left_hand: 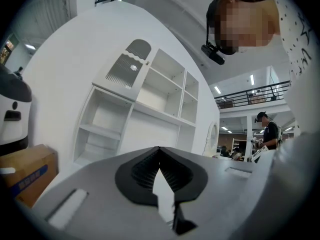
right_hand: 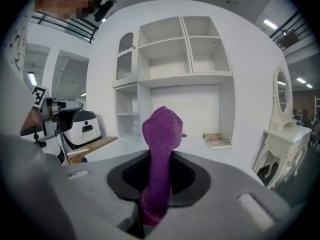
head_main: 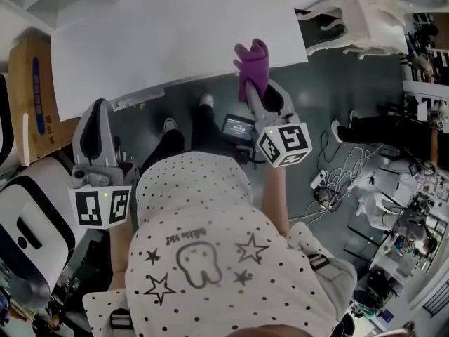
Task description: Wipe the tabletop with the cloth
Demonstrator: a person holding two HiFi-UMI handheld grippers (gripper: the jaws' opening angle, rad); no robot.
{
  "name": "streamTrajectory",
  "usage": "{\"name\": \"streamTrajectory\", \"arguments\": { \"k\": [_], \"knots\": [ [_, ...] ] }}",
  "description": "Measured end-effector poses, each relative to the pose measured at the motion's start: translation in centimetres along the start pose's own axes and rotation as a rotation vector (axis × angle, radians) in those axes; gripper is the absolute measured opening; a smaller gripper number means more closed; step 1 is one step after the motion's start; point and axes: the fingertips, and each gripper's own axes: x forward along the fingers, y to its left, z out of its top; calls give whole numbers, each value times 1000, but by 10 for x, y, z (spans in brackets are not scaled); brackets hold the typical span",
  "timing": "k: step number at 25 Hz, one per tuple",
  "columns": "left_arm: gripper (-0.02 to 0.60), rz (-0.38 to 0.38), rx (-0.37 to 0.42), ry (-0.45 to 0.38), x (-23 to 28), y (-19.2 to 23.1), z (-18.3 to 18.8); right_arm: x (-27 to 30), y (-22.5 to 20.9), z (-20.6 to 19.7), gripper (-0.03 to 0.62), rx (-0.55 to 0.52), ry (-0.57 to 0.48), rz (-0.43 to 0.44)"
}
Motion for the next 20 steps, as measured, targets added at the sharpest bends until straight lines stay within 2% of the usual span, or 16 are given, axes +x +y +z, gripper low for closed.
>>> {"name": "streamTrajectory", "arguments": {
  "k": [4, 7, 11, 16, 20],
  "knots": [
    [-5, -11, -20, 3, -14, -2, -8, -19, 34, 6, 74, -31, -48, 31],
    [-6, -25, -34, 15, -24, -5, -15, -26, 48, 1, 74, -51, -30, 43],
    [-6, -37, -45, 33, -31, -11, -22, -34, 53, -3, 74, -48, -13, 37],
    [-6, -19, -69, 59, -30, -16, -30, -33, 54, -1, 74, -102, 16, 42],
    [-5, -2, -74, 61, -24, -25, -31, -29, 53, 6, 72, -106, 7, 60]
  ]
}}
